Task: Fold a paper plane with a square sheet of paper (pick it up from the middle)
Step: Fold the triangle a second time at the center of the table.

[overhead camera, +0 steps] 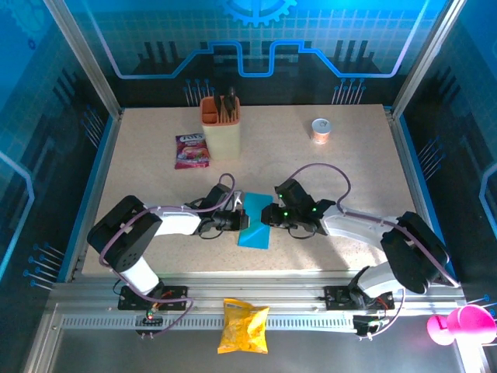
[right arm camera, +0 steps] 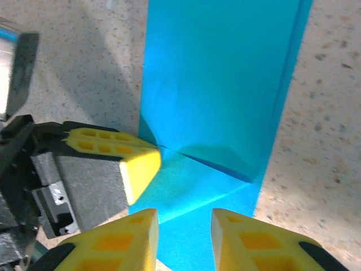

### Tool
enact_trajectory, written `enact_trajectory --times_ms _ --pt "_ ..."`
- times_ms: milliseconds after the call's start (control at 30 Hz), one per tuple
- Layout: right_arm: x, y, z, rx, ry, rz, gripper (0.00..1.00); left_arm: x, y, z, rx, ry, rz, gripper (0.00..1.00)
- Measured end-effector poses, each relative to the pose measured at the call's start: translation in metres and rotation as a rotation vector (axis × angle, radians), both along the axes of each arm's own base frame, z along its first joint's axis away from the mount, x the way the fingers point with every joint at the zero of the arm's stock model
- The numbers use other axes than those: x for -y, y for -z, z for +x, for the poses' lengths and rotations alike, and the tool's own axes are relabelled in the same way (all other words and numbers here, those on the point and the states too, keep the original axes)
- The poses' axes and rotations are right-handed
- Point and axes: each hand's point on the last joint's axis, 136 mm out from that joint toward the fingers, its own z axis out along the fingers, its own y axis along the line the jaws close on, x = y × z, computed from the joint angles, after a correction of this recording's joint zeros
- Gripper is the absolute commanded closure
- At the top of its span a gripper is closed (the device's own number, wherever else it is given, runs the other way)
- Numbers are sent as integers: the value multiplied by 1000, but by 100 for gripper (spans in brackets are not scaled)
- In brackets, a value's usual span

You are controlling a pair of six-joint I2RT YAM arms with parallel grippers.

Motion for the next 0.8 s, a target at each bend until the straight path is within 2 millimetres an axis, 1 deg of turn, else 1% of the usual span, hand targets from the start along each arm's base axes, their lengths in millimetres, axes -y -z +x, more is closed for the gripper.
enact_trajectory --times_ms 167,267,533,800 --pt "17 33 -23 -77 16 -59 68 1 0 1 5 -1 -4 100" --pt "17 48 -31 -107 13 -91 68 1 0 2 8 -1 -6 100" --pt "13 53 -30 -118 38 -161 69 1 1 2 16 -7 -18 100" --pt "8 48 -29 -127 30 -231 68 1 0 3 32 -7 -30 100"
